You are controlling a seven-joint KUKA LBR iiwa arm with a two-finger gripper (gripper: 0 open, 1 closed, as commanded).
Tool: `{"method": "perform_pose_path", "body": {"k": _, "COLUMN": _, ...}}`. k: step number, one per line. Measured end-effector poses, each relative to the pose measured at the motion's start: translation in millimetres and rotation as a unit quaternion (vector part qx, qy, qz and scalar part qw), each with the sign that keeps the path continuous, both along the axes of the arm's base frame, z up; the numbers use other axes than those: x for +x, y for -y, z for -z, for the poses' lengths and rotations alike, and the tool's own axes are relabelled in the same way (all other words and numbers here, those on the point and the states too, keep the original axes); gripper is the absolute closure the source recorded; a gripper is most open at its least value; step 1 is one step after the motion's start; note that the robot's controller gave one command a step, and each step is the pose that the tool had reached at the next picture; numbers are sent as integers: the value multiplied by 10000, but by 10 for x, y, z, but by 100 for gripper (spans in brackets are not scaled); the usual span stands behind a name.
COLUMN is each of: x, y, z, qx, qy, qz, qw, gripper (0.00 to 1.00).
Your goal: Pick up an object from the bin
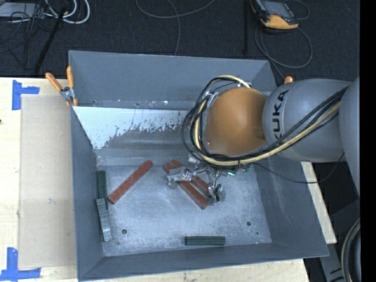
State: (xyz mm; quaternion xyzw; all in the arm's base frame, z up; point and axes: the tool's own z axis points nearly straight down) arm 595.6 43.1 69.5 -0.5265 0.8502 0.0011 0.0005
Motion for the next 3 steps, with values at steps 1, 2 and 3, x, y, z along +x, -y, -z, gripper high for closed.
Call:
{"method": "perform_pose_path", "body": {"k": 1, "x": 133, "y": 117, "z": -88, "qx": -5, "qy": 4, "qz": -1726, "qw": 9850, "gripper": 0}}
{"method": "perform_pose_path", "body": {"k": 2, "x": 139, "y": 142, "z": -1189, "qx": 1, "qy": 35, "qz": -398, "qw": 9992, "gripper": 0}}
{"method": "perform_pose_path", "body": {"k": 3, "x": 250, "y": -104, "z": -574, "qx": -6, "qy": -22, "qz": 1515, "qw": 9885, "gripper": 0}}
